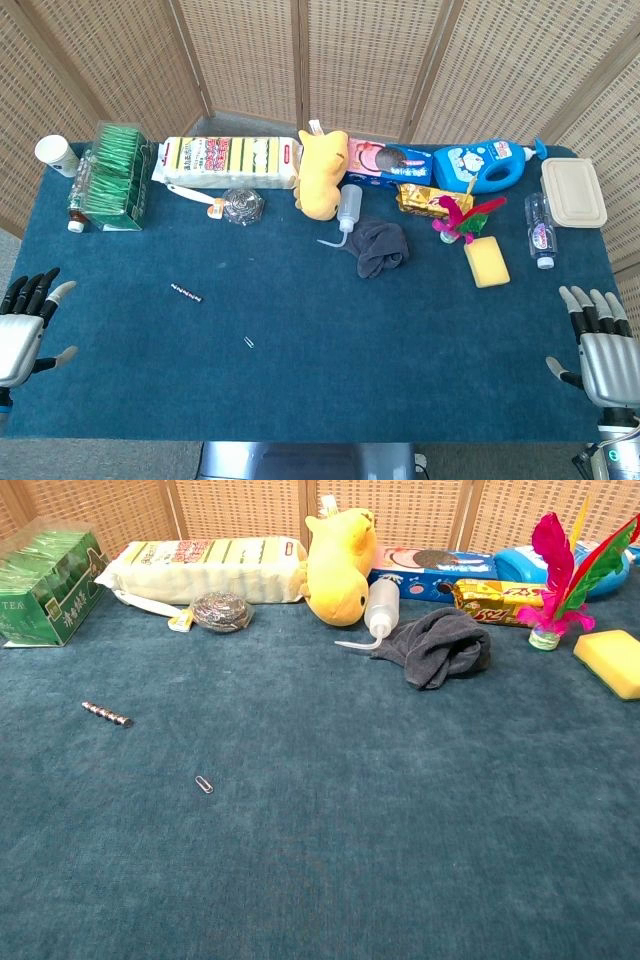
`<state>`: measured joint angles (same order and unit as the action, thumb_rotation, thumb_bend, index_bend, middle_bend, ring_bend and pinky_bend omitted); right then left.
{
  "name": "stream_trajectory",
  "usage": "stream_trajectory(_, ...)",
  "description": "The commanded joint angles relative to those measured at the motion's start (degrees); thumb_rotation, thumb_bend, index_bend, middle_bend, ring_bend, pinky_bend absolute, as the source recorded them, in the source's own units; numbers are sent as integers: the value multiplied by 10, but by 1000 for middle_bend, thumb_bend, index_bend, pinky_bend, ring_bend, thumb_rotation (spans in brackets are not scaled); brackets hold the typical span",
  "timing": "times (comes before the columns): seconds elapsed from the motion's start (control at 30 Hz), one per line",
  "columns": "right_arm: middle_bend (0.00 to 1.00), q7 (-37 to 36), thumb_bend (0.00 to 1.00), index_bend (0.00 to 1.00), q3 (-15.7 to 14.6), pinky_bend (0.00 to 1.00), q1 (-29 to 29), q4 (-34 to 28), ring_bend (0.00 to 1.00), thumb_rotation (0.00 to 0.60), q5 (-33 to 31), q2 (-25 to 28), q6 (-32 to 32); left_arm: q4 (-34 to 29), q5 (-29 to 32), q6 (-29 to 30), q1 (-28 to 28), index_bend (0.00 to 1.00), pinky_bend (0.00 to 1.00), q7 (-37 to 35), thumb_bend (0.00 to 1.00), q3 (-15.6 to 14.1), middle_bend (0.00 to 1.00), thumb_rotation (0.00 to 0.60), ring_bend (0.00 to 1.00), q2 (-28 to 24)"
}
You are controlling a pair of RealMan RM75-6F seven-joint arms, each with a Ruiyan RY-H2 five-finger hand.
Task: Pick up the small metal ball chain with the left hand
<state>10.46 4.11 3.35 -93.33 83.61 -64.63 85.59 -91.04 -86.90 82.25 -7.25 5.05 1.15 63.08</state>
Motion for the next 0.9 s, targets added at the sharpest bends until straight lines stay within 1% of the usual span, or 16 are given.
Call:
stream_trajectory(0.03, 0, -1, 3, 0, -1, 0, 1, 0, 0, 600, 2, 1, -2, 1, 1, 1, 0, 128, 0, 0, 156, 1, 0, 600, 0, 2)
stream_trajectory(0.13, 0, -2, 3, 0, -1, 0, 2, -2, 0, 600, 2, 1, -3, 7, 3, -4, -1, 140, 0, 0, 156, 0, 0, 600, 0, 6)
stream_trajectory(0.27, 0, -7, 3, 0, -1, 0, 2, -6, 0, 600, 1, 4, -5, 27, 1, -12, -9, 199, 0, -15, 169, 3, 0, 600, 0, 18)
stream_trajectory(0.33, 0, -10, 3, 0, -3, 0, 2, -11, 0, 600, 6, 7, -5, 84, -11, -31, -35, 219, 0, -63, 194, 14, 0, 600, 0, 49)
stream_trajectory(0.47, 0, -9, 2, 0, -4, 0, 3, -14, 0, 600, 4, 9, -9, 188, -38, -42, -67, 250, 0, -138, 254, 18, 0, 600, 0, 100)
stream_trajectory(0.53, 0, -9, 2, 0, -4, 0, 2, -16, 0, 600, 2, 9, -10, 237, -46, -60, -87, 262, 0, -162, 265, 18, 0, 600, 0, 124)
stream_trajectory(0.6, 0, -9, 3, 0, -3, 0, 3, -16, 0, 600, 0, 10, -12, 274, -53, -77, -106, 271, 0, -169, 272, 17, 0, 600, 0, 143)
stream_trajectory(0.8, 0, -6, 3, 0, -2, 0, 5, -16, 0, 600, -9, 9, -20, 338, -58, -123, -147, 296, 0, -170, 319, 12, 0, 600, 0, 182)
stream_trajectory(0.9, 0, -3, 3, 0, -1, 0, 6, -16, 0, 600, -12, 9, -22, 350, -53, -140, -159, 302, 0, -164, 372, 12, 0, 600, 0, 193)
